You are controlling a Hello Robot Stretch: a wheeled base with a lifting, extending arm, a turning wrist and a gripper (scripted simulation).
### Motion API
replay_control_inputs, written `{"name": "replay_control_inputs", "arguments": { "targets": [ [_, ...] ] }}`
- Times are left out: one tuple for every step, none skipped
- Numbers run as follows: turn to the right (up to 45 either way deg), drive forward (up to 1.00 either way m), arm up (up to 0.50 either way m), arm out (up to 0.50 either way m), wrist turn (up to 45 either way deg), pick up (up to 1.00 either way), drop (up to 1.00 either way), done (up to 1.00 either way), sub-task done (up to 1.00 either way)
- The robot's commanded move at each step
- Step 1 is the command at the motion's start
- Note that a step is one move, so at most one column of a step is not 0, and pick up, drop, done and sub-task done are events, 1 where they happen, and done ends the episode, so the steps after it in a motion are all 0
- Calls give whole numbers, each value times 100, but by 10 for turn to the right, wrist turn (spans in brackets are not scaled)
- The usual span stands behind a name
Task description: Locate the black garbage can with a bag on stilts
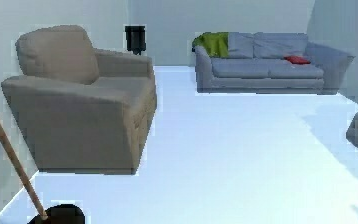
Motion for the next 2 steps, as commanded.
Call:
{"name": "replay_control_inputs", "arguments": {
  "targets": [
    [0,100,0,0,0,0,0,0,0],
    [270,0,0,0,0,0,0,0,0]
  ]
}}
